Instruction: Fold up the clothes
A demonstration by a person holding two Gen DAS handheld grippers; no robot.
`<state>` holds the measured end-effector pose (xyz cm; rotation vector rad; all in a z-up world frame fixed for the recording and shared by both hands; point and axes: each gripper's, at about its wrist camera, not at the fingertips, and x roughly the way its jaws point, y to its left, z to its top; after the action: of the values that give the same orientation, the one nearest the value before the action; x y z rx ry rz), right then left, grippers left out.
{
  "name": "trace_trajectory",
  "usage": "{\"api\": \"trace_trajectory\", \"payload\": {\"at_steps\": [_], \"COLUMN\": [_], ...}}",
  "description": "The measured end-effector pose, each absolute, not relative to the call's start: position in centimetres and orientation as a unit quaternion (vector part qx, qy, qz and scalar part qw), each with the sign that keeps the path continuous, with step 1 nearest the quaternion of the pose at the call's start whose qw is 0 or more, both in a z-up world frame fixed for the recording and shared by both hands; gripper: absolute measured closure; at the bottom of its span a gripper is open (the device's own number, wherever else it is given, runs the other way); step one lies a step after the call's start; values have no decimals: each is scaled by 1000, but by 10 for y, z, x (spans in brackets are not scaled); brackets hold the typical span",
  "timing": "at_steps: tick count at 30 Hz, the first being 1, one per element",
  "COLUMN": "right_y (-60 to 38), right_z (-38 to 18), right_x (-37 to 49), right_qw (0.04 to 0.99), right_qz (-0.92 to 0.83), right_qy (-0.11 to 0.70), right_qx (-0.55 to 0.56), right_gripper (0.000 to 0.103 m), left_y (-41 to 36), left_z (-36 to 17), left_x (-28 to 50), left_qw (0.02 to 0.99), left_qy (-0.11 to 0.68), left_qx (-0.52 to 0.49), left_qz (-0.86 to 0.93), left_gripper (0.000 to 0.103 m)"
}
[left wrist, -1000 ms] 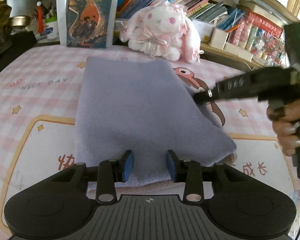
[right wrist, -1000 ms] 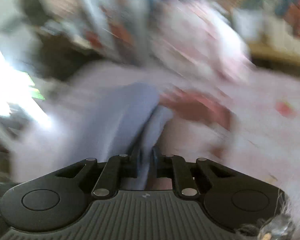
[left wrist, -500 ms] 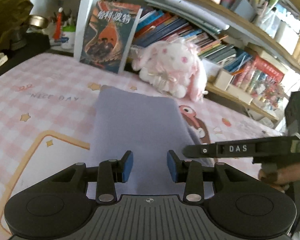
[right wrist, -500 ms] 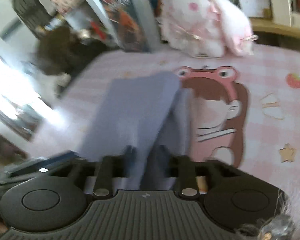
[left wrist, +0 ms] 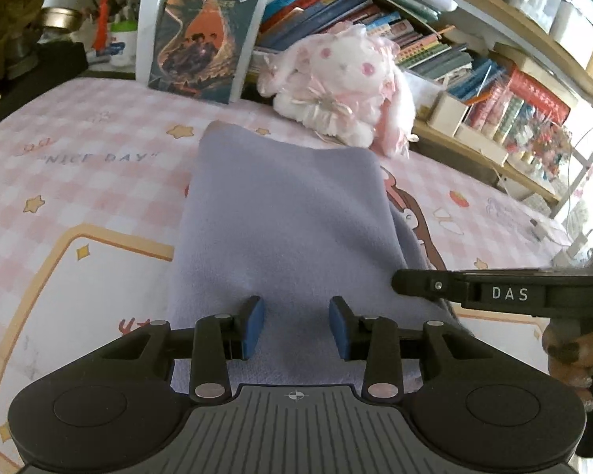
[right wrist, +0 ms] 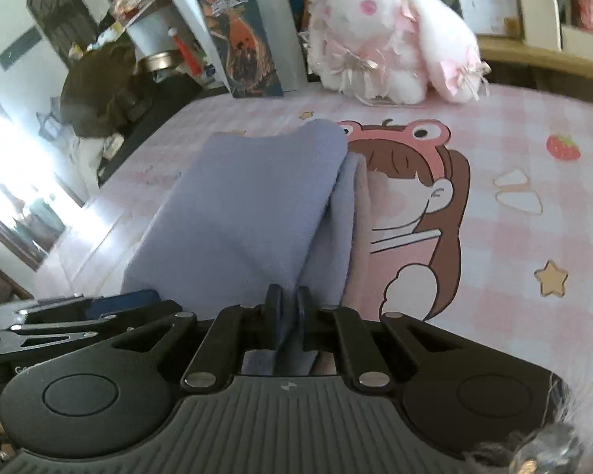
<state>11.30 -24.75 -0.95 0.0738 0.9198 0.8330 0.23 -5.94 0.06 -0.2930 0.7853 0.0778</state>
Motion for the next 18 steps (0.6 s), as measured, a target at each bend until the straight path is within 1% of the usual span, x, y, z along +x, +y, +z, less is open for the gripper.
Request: {"api": "trace_trajectory", "payload": {"at_steps": [6, 12, 14, 15, 16, 17, 18], "right_y": [-250, -251, -254, -256, -258, -259, -261], "right_z": [-7, -4, -2, 0, 2, 4, 6], "right_x": [110, 110, 109, 108, 108, 108, 108], "right_qw": [815, 821, 824, 827, 830, 835, 839], "right_qz": [385, 375, 371, 364, 357, 350, 344], "right_qy": [432, 429, 427, 426, 425, 422, 419], "right_qx": [33, 36, 40, 44, 49, 51, 52], "right_gripper": [95, 90, 84, 73, 52, 45, 42], "left_y": [-64, -60, -55, -51, -47, -42, -37], "left_z": [5, 14, 19, 21, 23, 25, 26], "left_x": [0, -13, -17, -20, -22, -23, -24], "left_qw": [913, 921, 923, 924, 924, 923, 922], "left_qy": [384, 360, 350, 344, 338, 335, 333], "left_qx": [-132, -135, -143, -147, -152, -158, -167], "left_qz": [42, 61, 75, 83, 92, 101, 107], "left_gripper": [65, 65, 54, 52, 47, 36, 33]}}
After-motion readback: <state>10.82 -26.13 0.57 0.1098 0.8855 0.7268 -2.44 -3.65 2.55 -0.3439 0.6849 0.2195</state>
